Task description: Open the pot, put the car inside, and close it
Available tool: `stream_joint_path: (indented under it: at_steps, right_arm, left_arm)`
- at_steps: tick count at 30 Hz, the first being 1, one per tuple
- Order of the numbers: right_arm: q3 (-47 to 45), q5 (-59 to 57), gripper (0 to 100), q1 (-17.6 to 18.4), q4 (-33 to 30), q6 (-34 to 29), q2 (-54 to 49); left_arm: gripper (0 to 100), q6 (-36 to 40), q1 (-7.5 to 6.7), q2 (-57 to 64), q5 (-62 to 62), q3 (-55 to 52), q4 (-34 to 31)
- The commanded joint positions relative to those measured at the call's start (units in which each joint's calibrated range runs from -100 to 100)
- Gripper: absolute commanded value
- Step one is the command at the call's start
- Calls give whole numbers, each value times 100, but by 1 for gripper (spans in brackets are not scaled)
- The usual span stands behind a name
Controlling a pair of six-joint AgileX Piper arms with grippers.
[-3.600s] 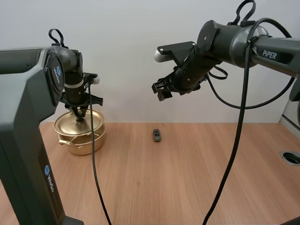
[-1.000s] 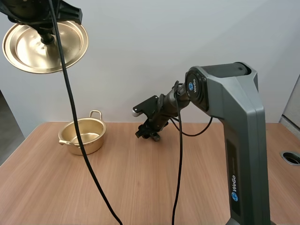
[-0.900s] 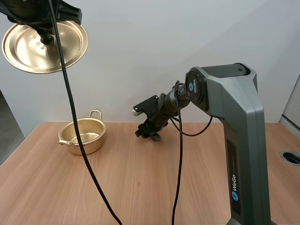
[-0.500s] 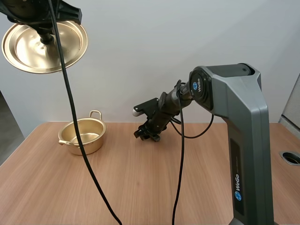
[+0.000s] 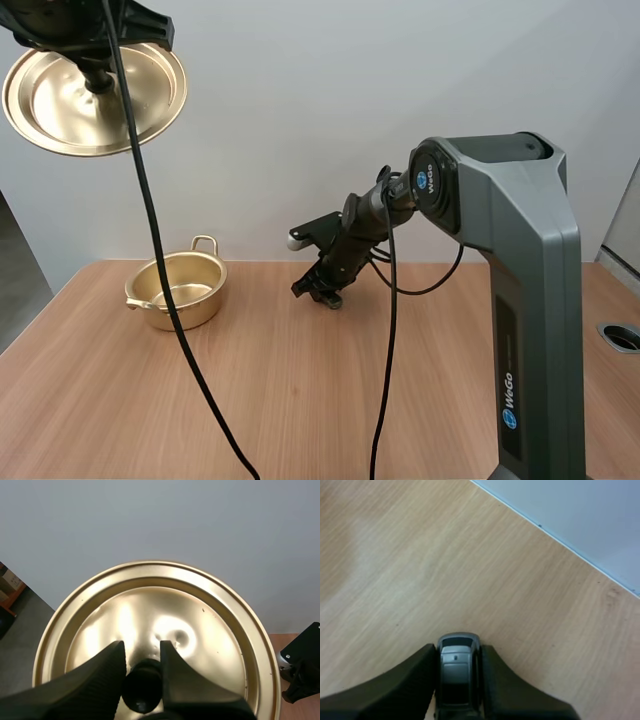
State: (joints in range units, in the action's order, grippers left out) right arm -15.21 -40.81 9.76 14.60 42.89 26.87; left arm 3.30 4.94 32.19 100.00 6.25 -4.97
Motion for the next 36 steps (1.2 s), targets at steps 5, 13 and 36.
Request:
stream_joint_path:
  at_steps: [5, 13, 36]
  right_arm:
    - [28, 514, 0, 40, 471, 281, -982]
    - [28, 50, 0, 386, 851, 713, -1843]
    - [1248, -364, 0, 1413, 693, 931, -1743]
  left_arm:
    - [0, -116, 4, 377, 0, -6, 1]
    - [0, -188, 4, 1355, 0, -6, -185]
    - [0, -47, 4, 1992, 0, -6, -388]
